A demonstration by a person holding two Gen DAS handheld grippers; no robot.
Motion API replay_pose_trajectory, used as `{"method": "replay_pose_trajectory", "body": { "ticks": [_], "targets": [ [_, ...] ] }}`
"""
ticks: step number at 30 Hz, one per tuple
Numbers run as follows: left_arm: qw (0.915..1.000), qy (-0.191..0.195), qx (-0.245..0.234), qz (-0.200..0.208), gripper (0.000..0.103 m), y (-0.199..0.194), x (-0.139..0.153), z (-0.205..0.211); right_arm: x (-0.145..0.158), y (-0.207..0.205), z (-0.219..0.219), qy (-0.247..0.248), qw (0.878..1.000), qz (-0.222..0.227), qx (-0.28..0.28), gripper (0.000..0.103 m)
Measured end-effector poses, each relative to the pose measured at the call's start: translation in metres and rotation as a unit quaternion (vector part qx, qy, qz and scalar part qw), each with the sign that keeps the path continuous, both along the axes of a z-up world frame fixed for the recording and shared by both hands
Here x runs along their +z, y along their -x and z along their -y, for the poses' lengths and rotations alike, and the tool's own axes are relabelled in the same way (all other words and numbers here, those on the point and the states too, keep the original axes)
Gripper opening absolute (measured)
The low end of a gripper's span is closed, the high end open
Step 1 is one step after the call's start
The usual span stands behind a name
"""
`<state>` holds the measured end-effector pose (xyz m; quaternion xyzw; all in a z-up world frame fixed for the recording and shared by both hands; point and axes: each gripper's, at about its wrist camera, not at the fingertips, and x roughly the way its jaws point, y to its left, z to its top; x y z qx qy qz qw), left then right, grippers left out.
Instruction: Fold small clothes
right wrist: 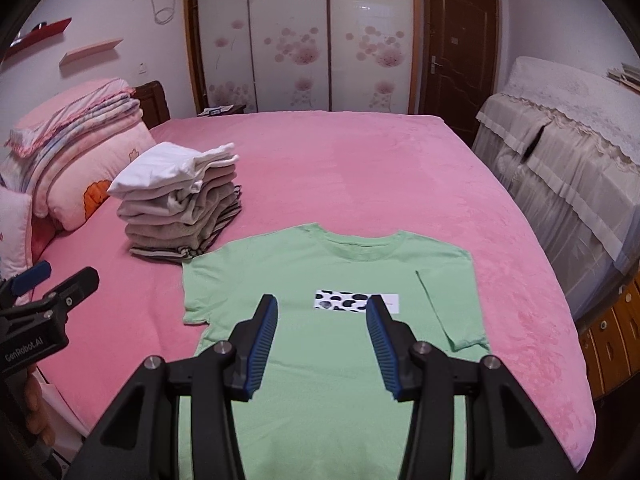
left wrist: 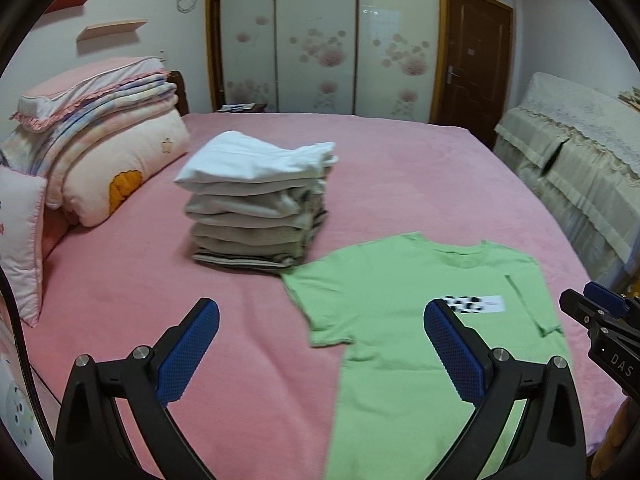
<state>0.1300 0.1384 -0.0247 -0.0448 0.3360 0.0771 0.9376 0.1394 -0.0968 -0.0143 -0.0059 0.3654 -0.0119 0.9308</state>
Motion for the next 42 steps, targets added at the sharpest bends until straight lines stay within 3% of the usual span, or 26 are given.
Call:
{"method": "replay_pose_trajectory", "body": {
  "ticks": [5, 14, 22, 27, 33, 36, 38, 39, 41, 42],
  "targets": [
    [0.9997, 0.011, 0.017, -0.016, 0.102, -0.016, -0.033, -0.044, -0.024, -0.021, -0.031, 0.008, 1.0, -0.014, 0.018, 0.047],
    [0.9924, 0.071, 0.018, -0.099, 0.102, -0.088, -0.136, -0.093, -0.088, -0.068, -0.066, 0.006, 0.998, -0.043, 0.042, 0.046],
    [0.9703, 0.195, 0.001, -0.142, 0.094, -0.158, -0.211, -0.117, -0.14, -0.104, -0.085, -0.018, 0.995, -0.079, 0.066, 0.046],
    [0.9596, 0.238, 0.002, -0.149, 0.091, -0.189, -0.24, -0.118, -0.161, -0.115, -0.098, -0.024, 0.992, -0.087, 0.084, 0.046],
    [0.9607, 0.241, 0.003, -0.138, 0.09, -0.211, -0.254, -0.113, -0.173, -0.118, -0.107, -0.038, 0.99, -0.091, 0.103, 0.046],
    [0.9607, 0.243, 0.001, -0.134, 0.072, -0.218, -0.254, -0.112, -0.177, -0.117, -0.112, -0.045, 0.988, -0.091, 0.114, 0.046],
    [0.959, 0.249, -0.007, -0.135, 0.049, -0.223, -0.255, -0.111, -0.179, -0.115, -0.115, -0.047, 0.988, -0.092, 0.119, 0.046],
    [0.9577, 0.254, -0.01, -0.135, 0.043, -0.226, -0.256, -0.11, -0.18, -0.114, -0.117, -0.047, 0.987, -0.092, 0.122, 0.046],
    [0.9548, 0.265, -0.016, -0.134, 0.017, -0.227, -0.256, -0.113, -0.182, -0.112, -0.118, -0.047, 0.987, -0.093, 0.125, 0.046],
    [0.954, 0.267, -0.017, -0.134, 0.013, -0.228, -0.256, -0.112, -0.183, -0.112, -0.119, -0.048, 0.986, -0.093, 0.127, 0.046]
  ]
}}
